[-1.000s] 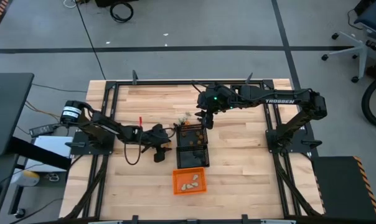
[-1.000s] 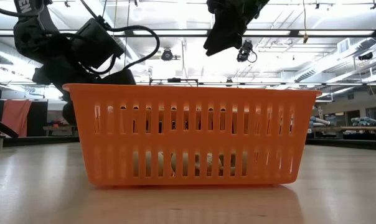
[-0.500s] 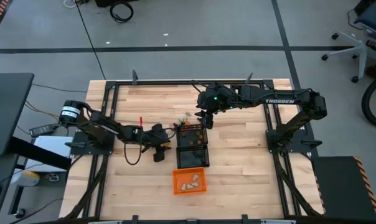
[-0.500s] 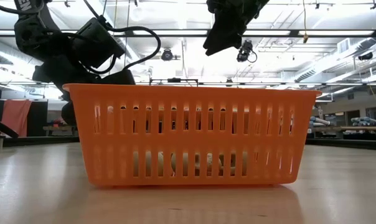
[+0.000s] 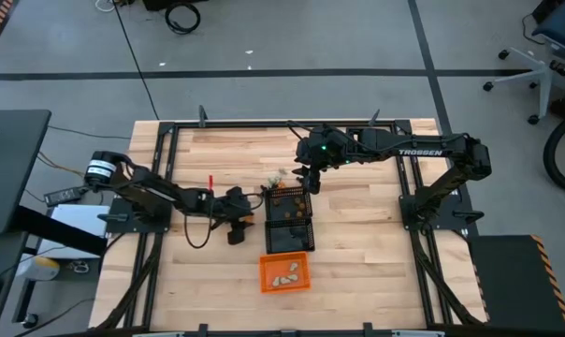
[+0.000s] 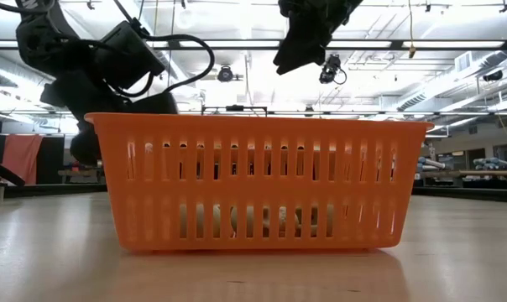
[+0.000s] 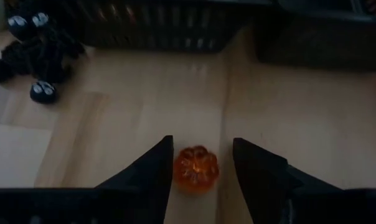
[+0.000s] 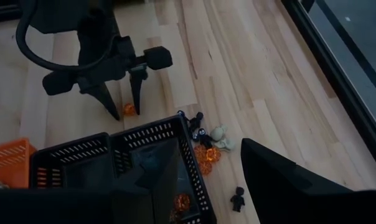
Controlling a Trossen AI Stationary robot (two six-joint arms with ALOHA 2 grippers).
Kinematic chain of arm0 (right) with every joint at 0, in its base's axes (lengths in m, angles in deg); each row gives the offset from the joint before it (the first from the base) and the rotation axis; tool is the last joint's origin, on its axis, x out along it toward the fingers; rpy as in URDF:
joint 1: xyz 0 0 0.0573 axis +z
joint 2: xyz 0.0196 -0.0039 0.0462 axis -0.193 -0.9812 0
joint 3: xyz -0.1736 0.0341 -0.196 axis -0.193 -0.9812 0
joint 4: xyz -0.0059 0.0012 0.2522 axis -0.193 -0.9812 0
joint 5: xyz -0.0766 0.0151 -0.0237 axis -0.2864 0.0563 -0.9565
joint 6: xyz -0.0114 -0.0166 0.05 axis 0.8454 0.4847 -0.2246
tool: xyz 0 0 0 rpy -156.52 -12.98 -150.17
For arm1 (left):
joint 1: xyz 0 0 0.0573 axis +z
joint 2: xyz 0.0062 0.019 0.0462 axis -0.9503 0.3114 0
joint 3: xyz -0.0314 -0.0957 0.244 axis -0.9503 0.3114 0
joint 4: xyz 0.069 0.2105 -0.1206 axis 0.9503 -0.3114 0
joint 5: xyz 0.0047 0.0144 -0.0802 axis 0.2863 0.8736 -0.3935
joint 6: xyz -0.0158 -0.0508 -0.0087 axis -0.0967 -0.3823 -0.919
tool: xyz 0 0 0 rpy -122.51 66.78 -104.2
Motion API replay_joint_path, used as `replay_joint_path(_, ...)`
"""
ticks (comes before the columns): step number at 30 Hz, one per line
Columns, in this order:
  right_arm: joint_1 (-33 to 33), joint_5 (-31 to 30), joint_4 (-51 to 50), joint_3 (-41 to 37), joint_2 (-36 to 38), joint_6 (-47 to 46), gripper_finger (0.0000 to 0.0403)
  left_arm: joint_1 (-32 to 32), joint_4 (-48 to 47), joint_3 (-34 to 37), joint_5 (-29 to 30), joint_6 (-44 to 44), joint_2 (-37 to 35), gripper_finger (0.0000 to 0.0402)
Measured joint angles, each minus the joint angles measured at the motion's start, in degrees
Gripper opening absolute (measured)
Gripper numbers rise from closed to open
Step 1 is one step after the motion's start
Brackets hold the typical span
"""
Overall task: Sort Halloween decoration
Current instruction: Put the orange pumpkin toy into the top black bin
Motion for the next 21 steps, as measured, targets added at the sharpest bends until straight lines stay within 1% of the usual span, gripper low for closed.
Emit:
replay_joint_path(5,0.01,0.01,1.82,0.0,0.0,0.41,0.0178,-0.07,-4.2,0.04,-0.77,0.56,-2.73,0.0175)
replay_joint_path(13,0.02,0.02,3.07,0.0,0.0,0.28,0.0178,-0.09,-4.54,0.04,-0.62,0.48,-2.6,0.0172)
replay_joint_path(16,0.02,0.02,3.07,0.0,0.0,0.04,0.0178,-0.07,-4.58,0.04,-0.34,0.51,-2.6,0.0155)
replay_joint_path(21,0.02,-0.02,3.07,0.0,0.0,-0.14,0.0178,-0.04,-4.69,0.04,0.06,0.28,-2.62,0.011)
